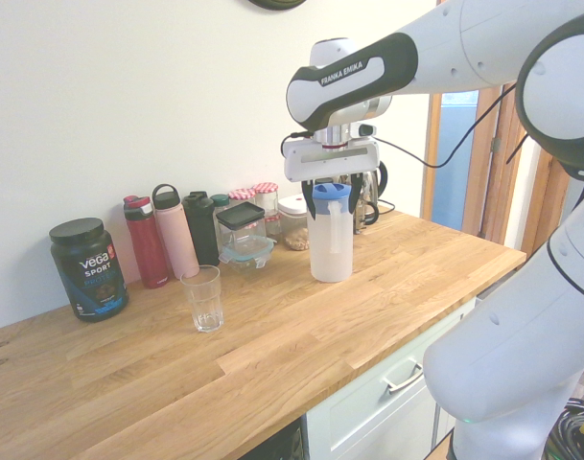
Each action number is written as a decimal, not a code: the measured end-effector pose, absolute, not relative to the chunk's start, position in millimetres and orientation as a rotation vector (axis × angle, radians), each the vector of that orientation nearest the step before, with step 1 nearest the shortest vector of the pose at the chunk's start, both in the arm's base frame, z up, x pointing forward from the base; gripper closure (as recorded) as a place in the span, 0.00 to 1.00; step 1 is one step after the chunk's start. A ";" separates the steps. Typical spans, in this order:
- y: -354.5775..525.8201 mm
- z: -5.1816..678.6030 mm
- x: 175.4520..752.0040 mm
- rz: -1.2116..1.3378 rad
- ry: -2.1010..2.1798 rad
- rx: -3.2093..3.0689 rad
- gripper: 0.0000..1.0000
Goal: Pour me some water
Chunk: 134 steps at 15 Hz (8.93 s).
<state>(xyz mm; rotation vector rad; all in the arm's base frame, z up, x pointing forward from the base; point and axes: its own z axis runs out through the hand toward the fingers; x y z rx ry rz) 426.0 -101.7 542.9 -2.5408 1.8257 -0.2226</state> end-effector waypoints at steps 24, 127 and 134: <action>-141.4 501.0 474.5 -0.154 1.872 -2.499 1.00; -132.1 542.1 454.2 -0.308 1.282 -2.822 1.00; -163.9 516.5 437.7 -0.159 1.174 -2.895 1.00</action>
